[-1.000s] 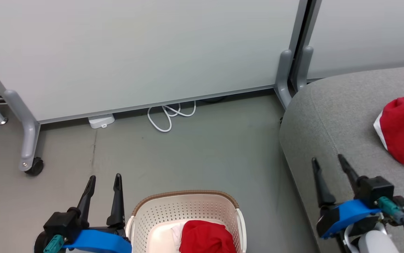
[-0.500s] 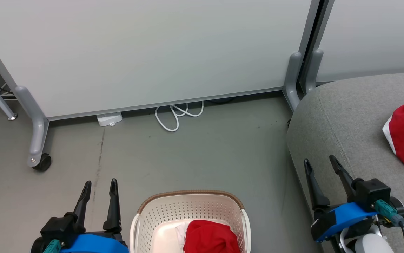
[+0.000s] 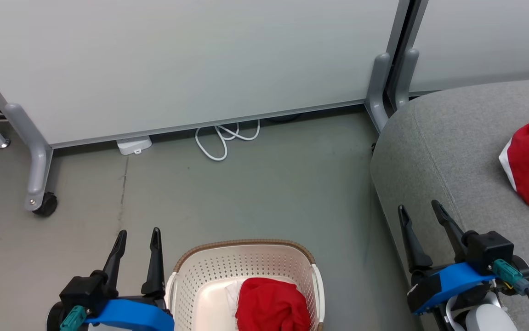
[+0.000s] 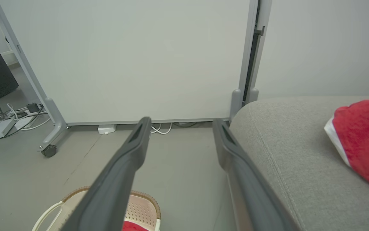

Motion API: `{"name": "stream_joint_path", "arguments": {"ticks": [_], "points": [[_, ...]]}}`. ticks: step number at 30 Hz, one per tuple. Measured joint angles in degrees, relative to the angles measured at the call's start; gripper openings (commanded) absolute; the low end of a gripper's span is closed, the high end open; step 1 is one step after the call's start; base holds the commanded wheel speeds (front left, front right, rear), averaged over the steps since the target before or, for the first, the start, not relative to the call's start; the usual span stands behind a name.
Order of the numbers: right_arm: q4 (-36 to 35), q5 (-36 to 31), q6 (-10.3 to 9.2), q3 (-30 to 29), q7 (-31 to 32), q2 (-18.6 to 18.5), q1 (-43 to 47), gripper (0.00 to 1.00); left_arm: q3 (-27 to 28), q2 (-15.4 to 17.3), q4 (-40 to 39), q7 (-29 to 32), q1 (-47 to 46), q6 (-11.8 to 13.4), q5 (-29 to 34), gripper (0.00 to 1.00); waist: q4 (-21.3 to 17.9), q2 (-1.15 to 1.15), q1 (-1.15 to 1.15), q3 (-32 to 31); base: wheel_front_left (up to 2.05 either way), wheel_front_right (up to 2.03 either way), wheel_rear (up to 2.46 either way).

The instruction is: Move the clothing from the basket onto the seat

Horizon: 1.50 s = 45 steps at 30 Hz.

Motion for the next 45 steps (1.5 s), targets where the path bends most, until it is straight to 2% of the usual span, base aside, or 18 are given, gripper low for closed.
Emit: {"name": "stream_joint_path", "arguments": {"ticks": [10,22,27,32,45], "points": [[-2.6,0.4,0.00,2.0,-0.3,0.0,-4.2,1.00,-2.8,2.1,2.3,-0.1,-6.1,0.0,-1.5,1.00,-1.6,0.00,0.00,6.9,0.00,0.00,0.00],[-6.9,2.2,0.00,5.3,-2.9,0.0,-14.2,1.00,-8.7,4.9,6.5,-0.1,-16.2,0.0,-1.2,1.00,-6.4,0.00,0.02,22.9,0.00,0.00,0.00],[-7.9,3.9,0.00,6.6,-4.3,0.0,-17.9,1.00,-10.8,6.9,11.2,-0.1,-20.5,0.0,-0.5,1.00,-9.4,0.00,0.02,29.6,0.00,0.00,0.00],[-9.3,6.6,0.00,9.1,-5.4,0.0,-21.5,1.00,-13.1,10.2,16.9,-0.1,-25.6,0.0,-0.7,1.00,-12.9,0.00,0.02,35.8,0.00,0.00,0.00],[-12.6,9.4,0.00,13.0,-6.2,0.0,-24.9,1.00,-21.9,15.2,28.7,1.9,-36.8,0.0,-6.3,1.00,-19.3,0.00,0.01,49.3,0.00,0.00,0.00]]}}
